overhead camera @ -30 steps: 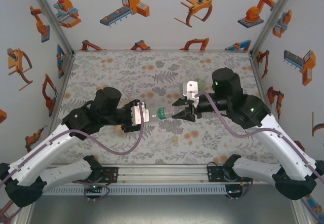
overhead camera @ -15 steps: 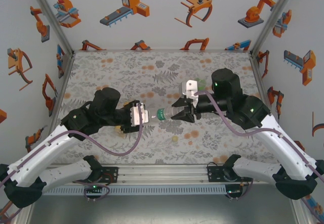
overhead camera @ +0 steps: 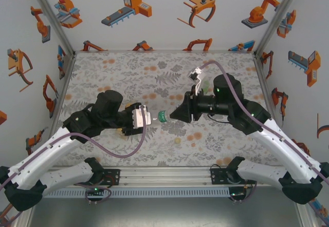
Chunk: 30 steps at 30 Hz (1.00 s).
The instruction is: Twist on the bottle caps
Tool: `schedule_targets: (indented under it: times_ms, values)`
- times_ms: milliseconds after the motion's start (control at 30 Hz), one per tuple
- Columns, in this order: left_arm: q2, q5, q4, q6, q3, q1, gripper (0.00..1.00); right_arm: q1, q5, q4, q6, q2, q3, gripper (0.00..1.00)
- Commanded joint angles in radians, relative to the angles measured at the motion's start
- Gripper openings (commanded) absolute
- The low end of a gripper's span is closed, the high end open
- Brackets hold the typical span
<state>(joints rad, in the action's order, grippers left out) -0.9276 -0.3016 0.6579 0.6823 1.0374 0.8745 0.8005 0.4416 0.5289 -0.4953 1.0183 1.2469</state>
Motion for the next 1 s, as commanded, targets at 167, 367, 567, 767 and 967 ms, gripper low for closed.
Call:
schedule_targets:
  times_ms: [167,367,567,767,967]
  values:
    - [-0.005,-0.037,-0.177,-0.026,-0.008,0.008,0.00,0.019,-0.117,0.078,-0.713,0.064,-0.033,0.11]
    - [-0.009,-0.046,-0.182,-0.025,-0.010,0.008,0.00,0.019,-0.119,0.005,-0.820,0.055,-0.091,0.27]
    - [-0.009,-0.041,-0.181,-0.026,-0.011,0.008,0.00,0.019,-0.140,0.032,-0.692,0.043,-0.049,0.46]
    - [-0.008,-0.022,-0.181,-0.026,-0.026,0.008,0.00,0.016,-0.236,0.045,-0.444,-0.024,-0.013,0.74]
    - [-0.010,-0.022,-0.177,-0.027,-0.030,0.008,0.00,0.014,-0.243,-0.004,-0.188,-0.054,0.036,0.75]
